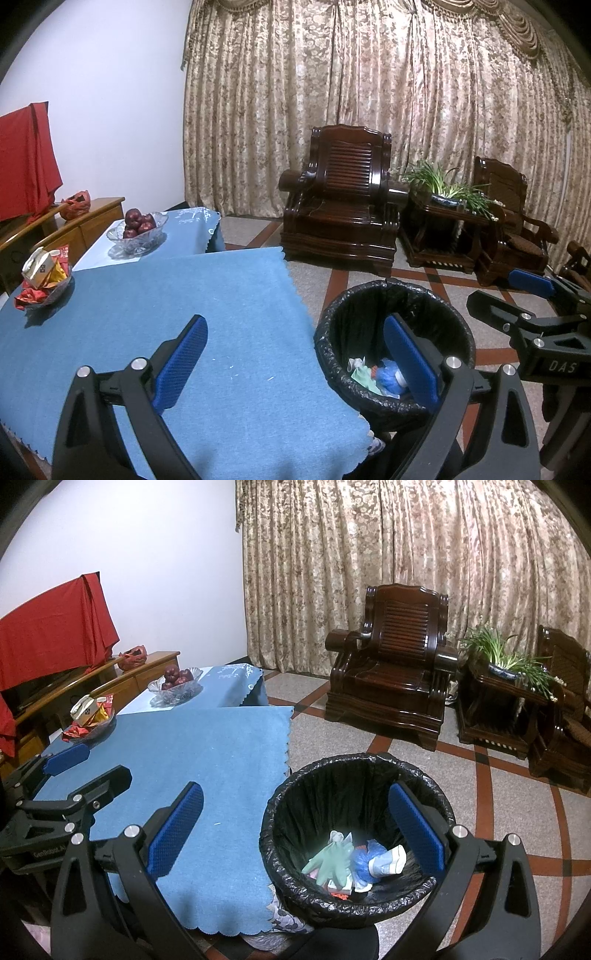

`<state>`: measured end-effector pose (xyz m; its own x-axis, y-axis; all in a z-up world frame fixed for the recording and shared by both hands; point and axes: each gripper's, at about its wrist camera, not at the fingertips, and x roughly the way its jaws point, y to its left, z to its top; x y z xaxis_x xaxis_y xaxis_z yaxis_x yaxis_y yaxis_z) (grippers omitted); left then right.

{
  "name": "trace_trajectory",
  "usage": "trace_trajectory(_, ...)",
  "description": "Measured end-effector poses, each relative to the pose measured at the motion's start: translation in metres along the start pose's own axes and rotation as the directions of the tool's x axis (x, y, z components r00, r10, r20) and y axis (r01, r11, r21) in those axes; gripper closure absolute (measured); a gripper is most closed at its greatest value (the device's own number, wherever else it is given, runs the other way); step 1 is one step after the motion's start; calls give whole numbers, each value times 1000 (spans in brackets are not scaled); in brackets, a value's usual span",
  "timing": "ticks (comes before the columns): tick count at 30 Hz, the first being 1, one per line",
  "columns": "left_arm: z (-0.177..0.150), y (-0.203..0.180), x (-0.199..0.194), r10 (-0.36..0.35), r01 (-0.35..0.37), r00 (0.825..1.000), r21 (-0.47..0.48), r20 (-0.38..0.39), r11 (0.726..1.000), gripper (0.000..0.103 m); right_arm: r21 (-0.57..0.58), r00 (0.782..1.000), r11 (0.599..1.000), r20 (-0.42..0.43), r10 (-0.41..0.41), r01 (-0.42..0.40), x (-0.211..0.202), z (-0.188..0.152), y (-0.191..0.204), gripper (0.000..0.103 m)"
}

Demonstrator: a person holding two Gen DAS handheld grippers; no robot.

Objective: Collect trash

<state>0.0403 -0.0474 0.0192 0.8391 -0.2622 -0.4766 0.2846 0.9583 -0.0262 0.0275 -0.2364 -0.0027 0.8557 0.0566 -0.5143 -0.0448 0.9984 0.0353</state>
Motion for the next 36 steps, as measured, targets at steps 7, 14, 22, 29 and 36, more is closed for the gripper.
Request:
trace_trajectory(7, 1, -1, 0, 0, 0, 1000, 0, 1, 1000, 9, 0, 1000, 1000, 0, 0, 0, 0, 0, 0, 5)
trace_trajectory(14, 0, 1, -2, -1, 1, 1000, 1, -2, 1000, 9, 1, 1000, 1000, -2, -1, 1, 0, 1, 0, 5)
trace_trajectory(22, 1, 1, -2, 0, 0, 1000, 1, -2, 1000, 9, 1, 1000, 1000, -4, 0, 0, 1, 0, 2, 5)
trace_trajectory(29, 1, 1, -4, 0, 0, 1000, 0, -4, 1000, 9, 1, 1000, 1000, -5, -1, 1, 1, 1, 3, 5)
trace_trajectory(36, 0, 3, -5, -3, 3, 1000, -2, -8, 1000, 9, 3, 1000, 1000, -11, -2, 2, 1, -1, 4, 5)
